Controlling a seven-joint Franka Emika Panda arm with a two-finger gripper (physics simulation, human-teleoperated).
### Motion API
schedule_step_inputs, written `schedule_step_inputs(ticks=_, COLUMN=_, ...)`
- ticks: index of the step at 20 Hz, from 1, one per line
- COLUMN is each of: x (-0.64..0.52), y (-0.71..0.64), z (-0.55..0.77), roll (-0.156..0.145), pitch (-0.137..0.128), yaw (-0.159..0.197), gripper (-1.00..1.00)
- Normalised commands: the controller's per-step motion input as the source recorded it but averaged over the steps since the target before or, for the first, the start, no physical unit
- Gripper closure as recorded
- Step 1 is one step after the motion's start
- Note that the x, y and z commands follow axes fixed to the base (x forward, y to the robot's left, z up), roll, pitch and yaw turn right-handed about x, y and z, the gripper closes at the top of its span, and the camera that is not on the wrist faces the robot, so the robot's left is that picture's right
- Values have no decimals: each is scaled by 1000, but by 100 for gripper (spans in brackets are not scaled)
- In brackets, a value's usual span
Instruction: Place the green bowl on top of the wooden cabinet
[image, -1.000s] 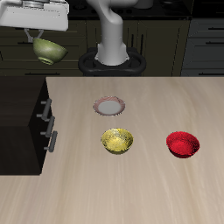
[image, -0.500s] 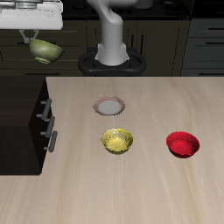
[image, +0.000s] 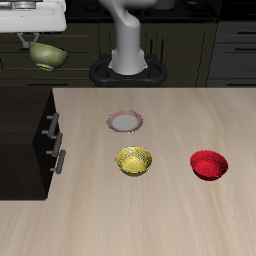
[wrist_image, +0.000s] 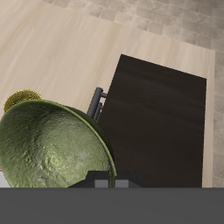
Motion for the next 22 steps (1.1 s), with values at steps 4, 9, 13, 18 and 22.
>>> schedule_step_inputs(ticks=4, x=-130, y=-190, z=40, roll=4, pitch=-12, yaw=-24, gripper=100)
schedule_step_inputs(ticks=9, x=-17, y=-472, z=-28, roll=-55, pitch=2, yaw=-17, gripper=100)
schedule_step_inputs(ticks=13, x=-9, y=-364, z=-23, roll=-52, pitch=0, yaw=-38, gripper=100)
schedule_step_inputs(ticks=18, x=-28, y=-262, z=-19, roll=-26, pitch=-3, yaw=-29, gripper=100)
schedule_step_inputs(ticks=22, x=-13, y=-6, z=-46, roll=16, pitch=8, yaw=33, gripper=100)
